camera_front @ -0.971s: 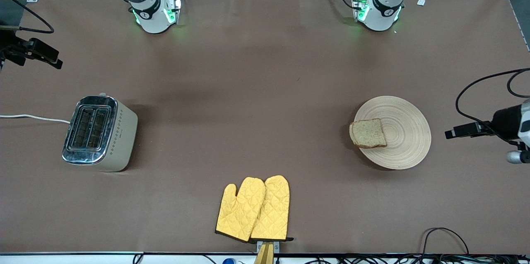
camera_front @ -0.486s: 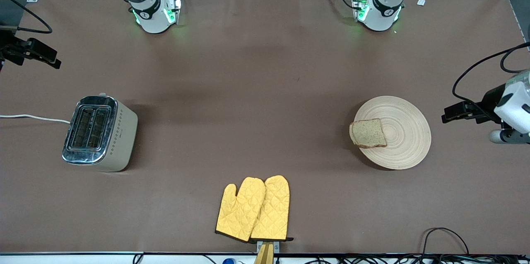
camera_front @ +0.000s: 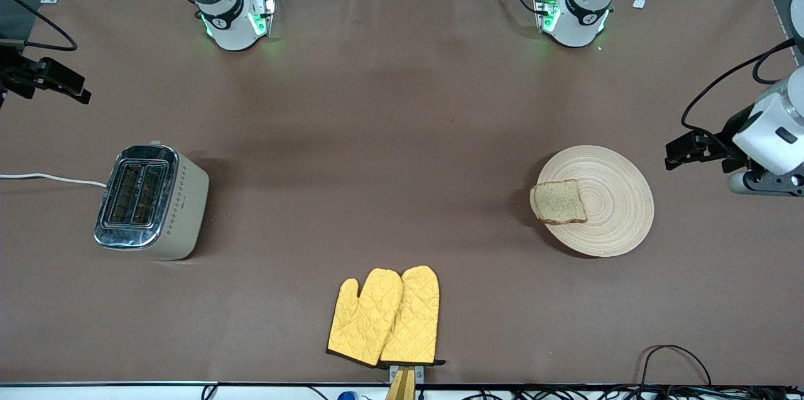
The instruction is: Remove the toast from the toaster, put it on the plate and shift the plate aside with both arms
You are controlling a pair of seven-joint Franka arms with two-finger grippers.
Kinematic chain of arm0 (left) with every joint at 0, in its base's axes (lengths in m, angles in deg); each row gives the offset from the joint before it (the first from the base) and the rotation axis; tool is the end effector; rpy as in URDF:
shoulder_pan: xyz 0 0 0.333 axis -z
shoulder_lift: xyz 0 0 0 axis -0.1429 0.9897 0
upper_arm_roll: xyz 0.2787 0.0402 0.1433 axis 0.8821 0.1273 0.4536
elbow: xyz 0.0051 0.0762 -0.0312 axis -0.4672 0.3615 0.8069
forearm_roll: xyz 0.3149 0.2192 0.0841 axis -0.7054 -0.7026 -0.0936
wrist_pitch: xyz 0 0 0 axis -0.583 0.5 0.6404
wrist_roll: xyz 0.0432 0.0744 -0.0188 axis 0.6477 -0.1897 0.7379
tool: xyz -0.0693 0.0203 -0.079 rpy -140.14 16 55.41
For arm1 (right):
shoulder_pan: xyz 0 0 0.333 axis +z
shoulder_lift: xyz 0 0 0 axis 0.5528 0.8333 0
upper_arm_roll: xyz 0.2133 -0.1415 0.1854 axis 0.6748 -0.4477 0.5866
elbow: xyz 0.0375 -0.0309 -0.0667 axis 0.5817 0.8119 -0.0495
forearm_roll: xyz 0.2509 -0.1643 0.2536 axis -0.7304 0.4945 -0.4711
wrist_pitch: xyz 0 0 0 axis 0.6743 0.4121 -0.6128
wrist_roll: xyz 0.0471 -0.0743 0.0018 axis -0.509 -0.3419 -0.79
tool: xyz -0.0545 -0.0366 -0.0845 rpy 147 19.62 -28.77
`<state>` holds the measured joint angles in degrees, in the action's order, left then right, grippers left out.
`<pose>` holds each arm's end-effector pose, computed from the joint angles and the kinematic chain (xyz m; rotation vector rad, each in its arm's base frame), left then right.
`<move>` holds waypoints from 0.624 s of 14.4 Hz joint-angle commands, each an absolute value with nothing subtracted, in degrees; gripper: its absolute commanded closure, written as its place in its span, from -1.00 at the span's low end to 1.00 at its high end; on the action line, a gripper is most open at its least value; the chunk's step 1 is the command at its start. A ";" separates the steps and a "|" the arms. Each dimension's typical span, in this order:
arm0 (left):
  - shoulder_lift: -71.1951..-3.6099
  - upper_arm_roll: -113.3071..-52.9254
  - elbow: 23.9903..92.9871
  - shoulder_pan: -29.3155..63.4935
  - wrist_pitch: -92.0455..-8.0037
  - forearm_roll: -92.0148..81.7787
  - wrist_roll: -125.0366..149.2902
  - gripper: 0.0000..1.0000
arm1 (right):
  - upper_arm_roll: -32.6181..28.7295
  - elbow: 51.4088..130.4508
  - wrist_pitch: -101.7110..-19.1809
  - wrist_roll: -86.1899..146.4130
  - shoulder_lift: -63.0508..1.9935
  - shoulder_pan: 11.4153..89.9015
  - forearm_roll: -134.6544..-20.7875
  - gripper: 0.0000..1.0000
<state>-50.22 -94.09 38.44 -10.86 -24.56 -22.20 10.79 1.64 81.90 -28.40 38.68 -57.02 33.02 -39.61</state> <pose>0.6156 -0.0593 0.5966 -3.1082 0.1230 -0.0260 0.5257 -0.0249 0.6447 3.1165 -0.1642 -0.0945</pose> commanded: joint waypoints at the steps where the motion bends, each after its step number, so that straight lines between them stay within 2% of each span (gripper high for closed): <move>1: -56.24 -83.81 39.81 -1.75 -21.74 -22.28 10.16 -1.00 | 2.27 82.61 -28.15 37.60 -57.51 31.89 -39.82 -1.00; 7: -62.05 -72.11 40.51 6.54 -14.08 -18.61 8.67 -1.00 | 1.92 82.61 -28.15 37.25 -57.51 31.89 -39.82 -1.00; 9: -65.38 -67.53 44.53 8.73 -13.72 -15.09 7.79 -1.00 | 1.75 82.61 -27.97 37.34 -57.51 31.80 -39.82 -1.00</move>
